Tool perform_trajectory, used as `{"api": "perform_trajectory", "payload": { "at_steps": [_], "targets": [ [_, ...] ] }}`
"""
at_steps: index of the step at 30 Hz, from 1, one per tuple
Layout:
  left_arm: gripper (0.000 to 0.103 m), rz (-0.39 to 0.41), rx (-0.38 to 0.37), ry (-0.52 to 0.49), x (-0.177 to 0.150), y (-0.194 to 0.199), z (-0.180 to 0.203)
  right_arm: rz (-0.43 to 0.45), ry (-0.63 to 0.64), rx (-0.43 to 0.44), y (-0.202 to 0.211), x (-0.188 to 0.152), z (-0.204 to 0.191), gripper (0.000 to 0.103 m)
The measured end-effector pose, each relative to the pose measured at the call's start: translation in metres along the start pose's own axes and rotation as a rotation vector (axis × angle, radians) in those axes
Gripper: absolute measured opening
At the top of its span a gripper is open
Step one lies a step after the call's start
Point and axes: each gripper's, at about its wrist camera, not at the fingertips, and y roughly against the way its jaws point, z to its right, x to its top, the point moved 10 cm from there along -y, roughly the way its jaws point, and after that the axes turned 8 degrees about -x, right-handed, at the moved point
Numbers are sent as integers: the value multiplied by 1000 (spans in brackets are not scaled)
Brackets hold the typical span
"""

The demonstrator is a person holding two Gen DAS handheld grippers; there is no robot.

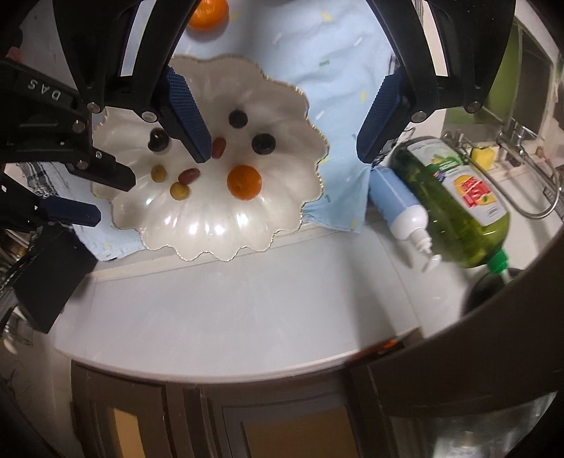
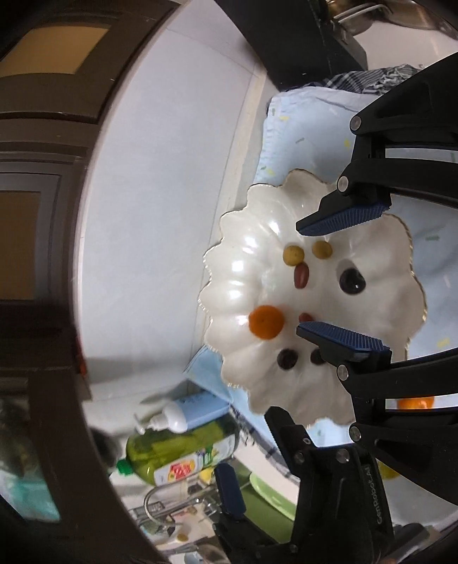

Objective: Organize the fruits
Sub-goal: 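Withdraw both open tools from the bowl toward the last mandarin and green fruit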

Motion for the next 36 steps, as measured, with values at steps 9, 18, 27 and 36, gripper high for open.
{"api": "perform_trajectory", "payload": {
  "at_steps": [9, 18, 27, 36],
  "targets": [
    [86, 75, 11, 37, -19, 56, -14, 80, 3, 50, 45, -4, -23, 52],
    [88, 110, 40, 61, -47, 91, -26, 107, 46, 86, 66, -23, -56, 58],
    [88, 103, 61, 72, -79, 107, -33, 108, 76, 116, 74, -46, -78, 58],
    [88, 90, 43, 71, -114, 108, -27, 88, 107, 146, 77, -72, -95, 58]
  ]
}}
